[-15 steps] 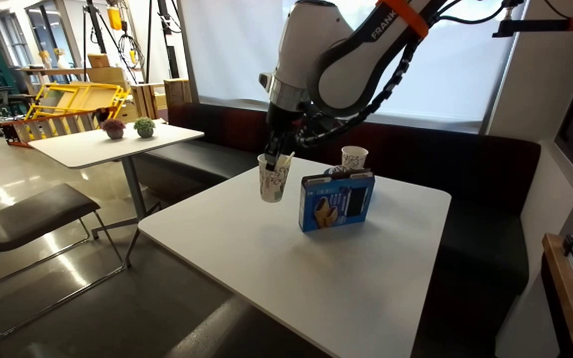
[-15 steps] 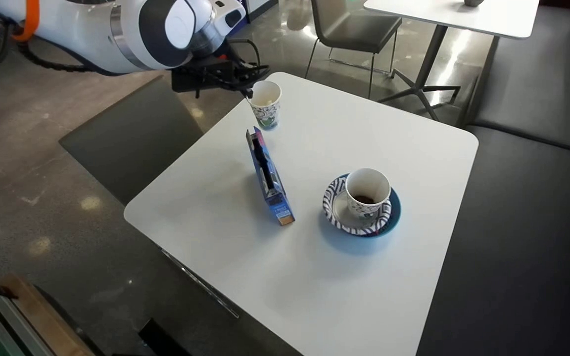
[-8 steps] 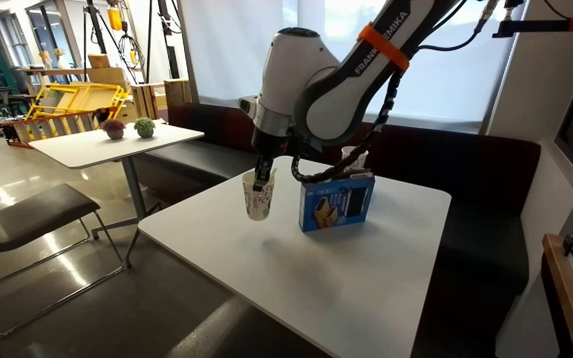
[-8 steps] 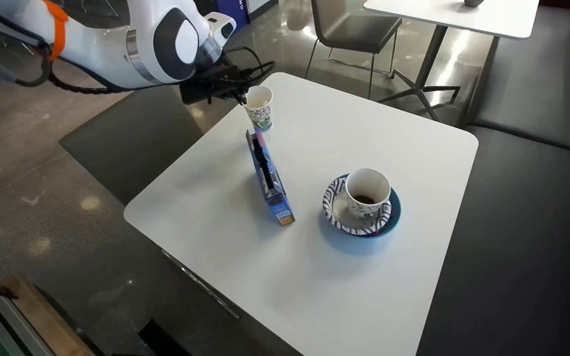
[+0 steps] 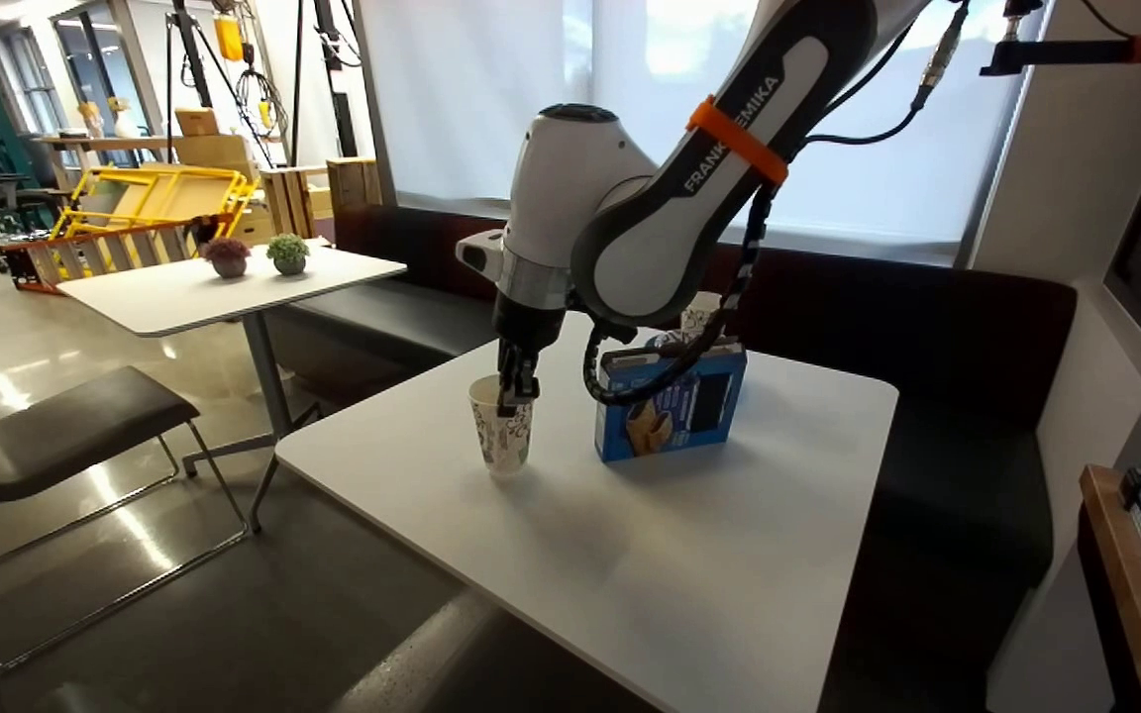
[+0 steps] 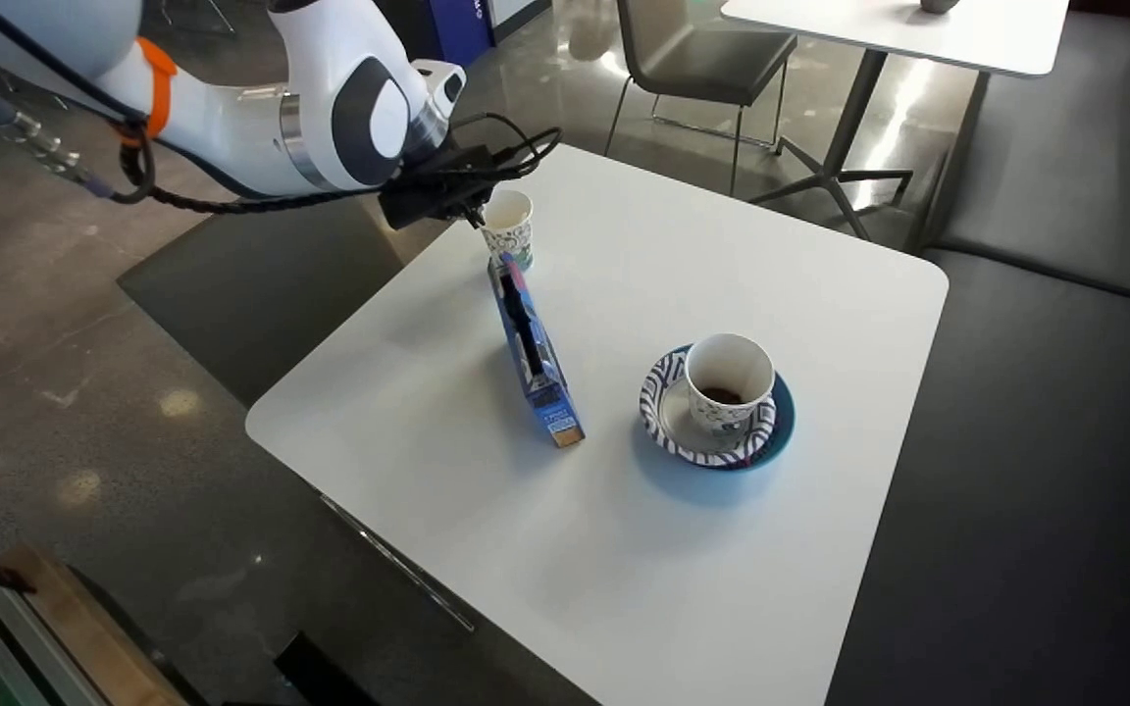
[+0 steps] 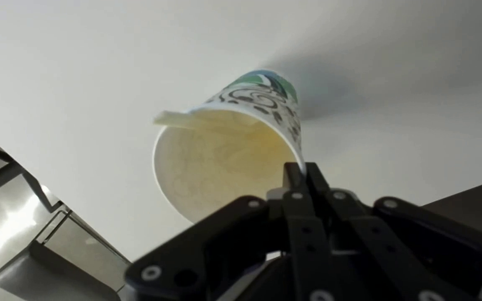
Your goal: Put one cup on the table
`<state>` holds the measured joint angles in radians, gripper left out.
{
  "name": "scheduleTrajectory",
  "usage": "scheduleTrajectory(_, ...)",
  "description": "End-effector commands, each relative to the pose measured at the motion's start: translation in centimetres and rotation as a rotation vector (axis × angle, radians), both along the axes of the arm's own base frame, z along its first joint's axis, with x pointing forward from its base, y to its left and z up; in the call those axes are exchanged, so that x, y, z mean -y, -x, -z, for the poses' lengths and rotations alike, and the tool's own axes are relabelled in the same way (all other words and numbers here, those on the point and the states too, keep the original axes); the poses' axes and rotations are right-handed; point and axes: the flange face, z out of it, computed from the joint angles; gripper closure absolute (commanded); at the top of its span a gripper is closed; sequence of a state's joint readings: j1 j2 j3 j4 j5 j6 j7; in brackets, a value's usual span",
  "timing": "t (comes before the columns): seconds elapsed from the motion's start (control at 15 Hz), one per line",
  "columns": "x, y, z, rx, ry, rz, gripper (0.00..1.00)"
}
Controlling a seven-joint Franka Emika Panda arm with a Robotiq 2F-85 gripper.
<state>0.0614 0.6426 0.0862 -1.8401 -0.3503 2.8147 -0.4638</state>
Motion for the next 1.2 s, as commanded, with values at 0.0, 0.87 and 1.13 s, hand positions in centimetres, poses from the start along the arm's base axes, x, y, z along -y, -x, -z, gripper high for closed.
scheduleTrajectory(0.0,0.2,-1.0,-0.6,-0.023,-0.025,-0.001,0.65)
scheduleTrajectory(0.87,15.4,6.7,-19.6,-0.113,-0.144,0.652,0.0)
scheduleTrajectory(1.13,17.4,6.1,-20.5,-0.098,-0.128,0.669,0.0)
